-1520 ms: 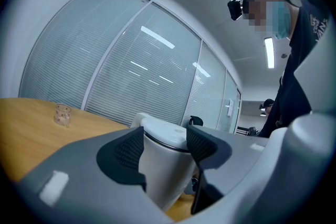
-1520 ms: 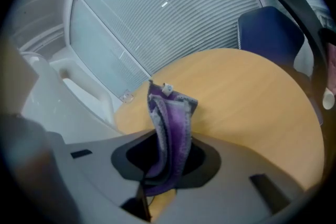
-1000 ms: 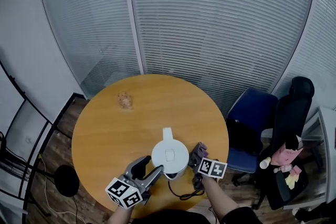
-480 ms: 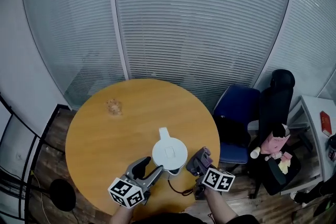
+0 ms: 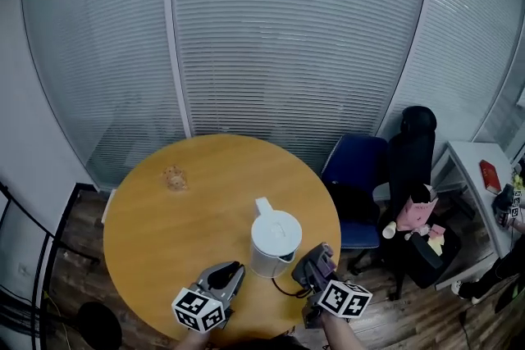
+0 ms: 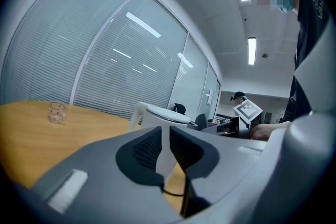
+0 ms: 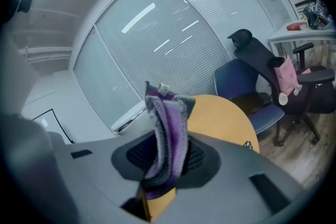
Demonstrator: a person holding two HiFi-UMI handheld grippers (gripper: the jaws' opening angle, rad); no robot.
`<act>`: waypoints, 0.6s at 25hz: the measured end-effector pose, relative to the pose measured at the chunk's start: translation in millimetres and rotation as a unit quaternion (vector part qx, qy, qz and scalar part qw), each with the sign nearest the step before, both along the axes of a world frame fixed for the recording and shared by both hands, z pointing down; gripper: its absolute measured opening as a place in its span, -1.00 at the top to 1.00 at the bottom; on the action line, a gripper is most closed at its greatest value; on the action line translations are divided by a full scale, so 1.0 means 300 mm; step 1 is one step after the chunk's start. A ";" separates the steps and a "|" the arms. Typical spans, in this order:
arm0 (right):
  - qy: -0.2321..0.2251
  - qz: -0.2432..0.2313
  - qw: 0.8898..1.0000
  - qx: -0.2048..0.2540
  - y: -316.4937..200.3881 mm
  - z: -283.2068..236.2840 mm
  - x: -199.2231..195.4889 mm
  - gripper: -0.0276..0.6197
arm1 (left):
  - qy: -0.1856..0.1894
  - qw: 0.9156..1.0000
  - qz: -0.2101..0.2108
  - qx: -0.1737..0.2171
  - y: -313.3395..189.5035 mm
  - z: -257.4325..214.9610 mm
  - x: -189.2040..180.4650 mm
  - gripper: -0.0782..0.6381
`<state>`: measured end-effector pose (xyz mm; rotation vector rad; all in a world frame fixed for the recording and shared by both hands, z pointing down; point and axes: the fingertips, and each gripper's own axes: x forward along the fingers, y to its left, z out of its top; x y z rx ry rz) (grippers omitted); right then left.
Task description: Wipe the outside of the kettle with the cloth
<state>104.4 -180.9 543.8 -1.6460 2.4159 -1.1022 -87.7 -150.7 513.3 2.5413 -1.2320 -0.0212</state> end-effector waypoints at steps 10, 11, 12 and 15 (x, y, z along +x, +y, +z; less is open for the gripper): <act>0.007 0.023 1.000 0.020 0.190 -0.036 -0.155 0.62 | -0.032 0.998 0.044 -0.032 0.128 0.092 -0.110 0.75; 0.007 0.026 0.999 0.020 0.211 -0.033 -0.170 0.62 | -0.034 0.998 0.049 -0.033 0.144 0.099 -0.120 0.75; 0.007 0.027 0.999 0.019 0.231 -0.029 -0.186 0.62 | -0.035 0.997 0.053 -0.034 0.159 0.106 -0.130 0.75; 0.006 0.028 0.999 0.019 0.280 -0.022 -0.238 0.62 | -0.036 0.997 0.059 -0.036 0.194 0.122 -0.169 0.76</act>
